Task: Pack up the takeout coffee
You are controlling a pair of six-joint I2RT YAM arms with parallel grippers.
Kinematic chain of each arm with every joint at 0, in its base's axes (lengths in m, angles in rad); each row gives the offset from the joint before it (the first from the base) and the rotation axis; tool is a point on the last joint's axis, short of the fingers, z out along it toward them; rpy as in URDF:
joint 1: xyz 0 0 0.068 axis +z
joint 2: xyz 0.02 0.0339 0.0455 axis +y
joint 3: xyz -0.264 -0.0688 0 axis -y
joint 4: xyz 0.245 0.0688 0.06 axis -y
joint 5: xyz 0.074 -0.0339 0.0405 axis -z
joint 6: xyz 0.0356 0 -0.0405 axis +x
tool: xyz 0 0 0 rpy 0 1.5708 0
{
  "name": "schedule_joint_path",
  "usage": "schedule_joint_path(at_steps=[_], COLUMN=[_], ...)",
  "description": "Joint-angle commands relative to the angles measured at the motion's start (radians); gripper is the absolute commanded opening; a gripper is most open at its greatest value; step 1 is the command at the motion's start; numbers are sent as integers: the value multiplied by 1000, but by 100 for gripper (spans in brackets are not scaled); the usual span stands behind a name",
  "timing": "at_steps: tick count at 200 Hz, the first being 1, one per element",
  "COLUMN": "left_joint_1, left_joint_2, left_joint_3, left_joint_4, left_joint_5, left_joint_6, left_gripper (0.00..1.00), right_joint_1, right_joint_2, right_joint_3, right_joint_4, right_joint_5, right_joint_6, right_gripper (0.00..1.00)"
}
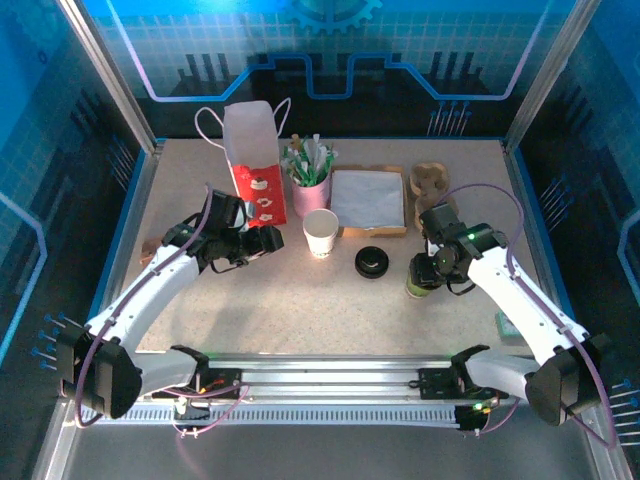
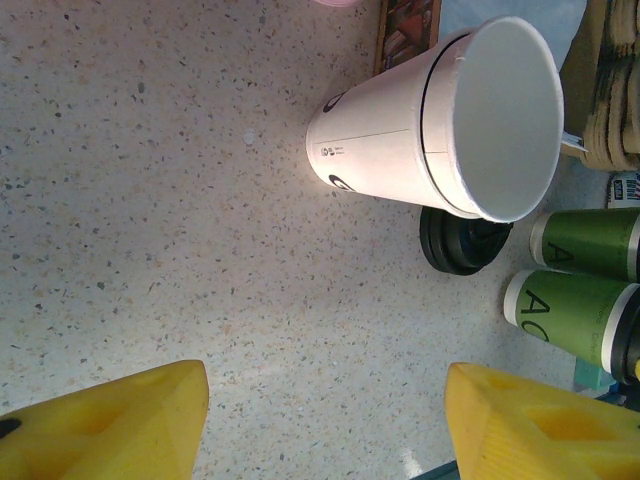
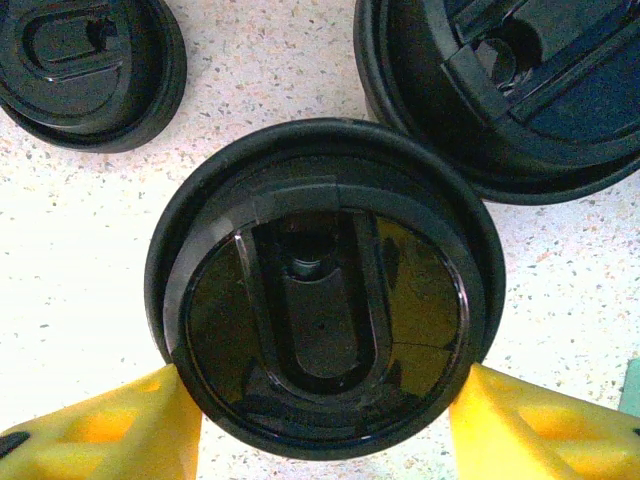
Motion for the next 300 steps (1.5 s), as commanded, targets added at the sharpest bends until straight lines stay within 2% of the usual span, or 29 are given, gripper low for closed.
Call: schedule_joint_path(at_steps=[1, 65, 122, 240, 300], left_joint_1=[-9, -10, -12, -11, -12], left_joint_2=[6, 5, 12, -6, -15], left_joint_3=[34, 43, 35, 37, 48], left_joint_4=[-22, -30, -19, -25, -39], left_joint_5=[4, 6, 18, 10, 6], left_joint_6=[7, 9, 6, 9, 11], left_gripper=[65, 65, 65, 67, 68], right_joint_1=[-9, 10, 12, 11, 8], right_joint_2=[8, 11, 34, 25, 6], right_joint_3=[37, 29, 13, 71, 107], right_joint_4=[-21, -70, -94, -123, -128], right_joint_5=[-19, -35, -12, 16, 23], right_joint_6=[-10, -7, 14, 11, 3], right_gripper=[61, 57, 60, 76, 78])
